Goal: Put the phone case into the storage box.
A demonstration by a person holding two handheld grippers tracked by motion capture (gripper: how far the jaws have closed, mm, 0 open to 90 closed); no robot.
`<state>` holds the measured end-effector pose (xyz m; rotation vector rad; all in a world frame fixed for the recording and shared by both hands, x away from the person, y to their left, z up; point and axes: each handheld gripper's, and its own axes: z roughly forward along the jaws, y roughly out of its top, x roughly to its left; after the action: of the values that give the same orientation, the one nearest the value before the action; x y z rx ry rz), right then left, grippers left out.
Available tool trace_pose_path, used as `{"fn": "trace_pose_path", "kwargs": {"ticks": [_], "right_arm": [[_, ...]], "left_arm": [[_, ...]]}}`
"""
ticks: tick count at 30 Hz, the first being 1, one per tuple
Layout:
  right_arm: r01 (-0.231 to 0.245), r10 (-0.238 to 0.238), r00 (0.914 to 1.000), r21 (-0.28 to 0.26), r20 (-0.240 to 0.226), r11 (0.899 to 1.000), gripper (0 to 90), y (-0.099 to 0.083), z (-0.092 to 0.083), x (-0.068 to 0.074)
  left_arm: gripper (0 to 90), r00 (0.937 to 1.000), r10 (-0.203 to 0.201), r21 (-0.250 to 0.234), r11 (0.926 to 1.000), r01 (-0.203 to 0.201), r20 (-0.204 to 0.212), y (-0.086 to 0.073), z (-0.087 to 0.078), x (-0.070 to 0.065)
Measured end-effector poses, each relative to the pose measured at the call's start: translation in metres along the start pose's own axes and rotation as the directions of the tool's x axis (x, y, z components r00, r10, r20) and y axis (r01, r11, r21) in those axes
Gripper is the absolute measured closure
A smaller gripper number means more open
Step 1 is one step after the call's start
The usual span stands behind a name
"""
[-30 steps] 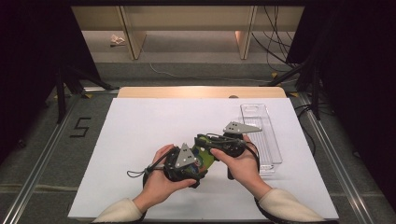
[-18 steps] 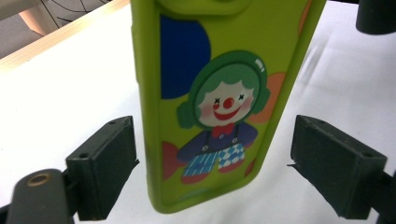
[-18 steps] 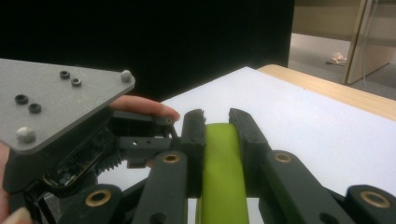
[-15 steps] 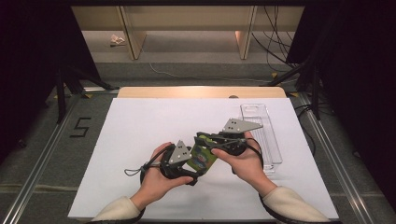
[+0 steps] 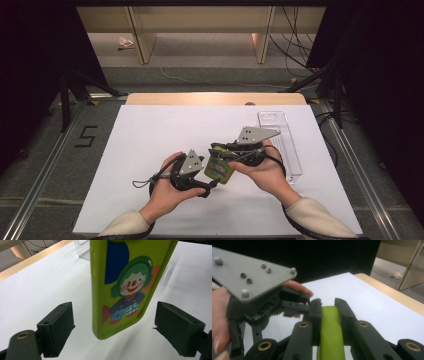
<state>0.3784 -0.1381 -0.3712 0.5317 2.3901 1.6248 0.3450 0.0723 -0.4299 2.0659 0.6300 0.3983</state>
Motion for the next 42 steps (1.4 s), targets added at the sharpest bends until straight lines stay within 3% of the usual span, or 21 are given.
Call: {"fn": "trace_pose_path", "kwargs": {"ticks": [16,42], "right_arm": [[0.062,-0.061,0.9979,0.050,-0.024,0.997,77.4,0.0045,-0.0058,-0.0042],[0.092,-0.085,0.9936,0.093,-0.074,0.991,77.4,0.0045,-0.0059,-0.0051]], "left_arm": [[15.8,1.0000,0.002,0.003,1.0000,-0.002,0.005,-0.0013,0.0012,0.0008],[17.0,0.9994,0.009,0.014,0.9999,-0.010,0.034,-0.0022,0.0031,-0.0003]]}}
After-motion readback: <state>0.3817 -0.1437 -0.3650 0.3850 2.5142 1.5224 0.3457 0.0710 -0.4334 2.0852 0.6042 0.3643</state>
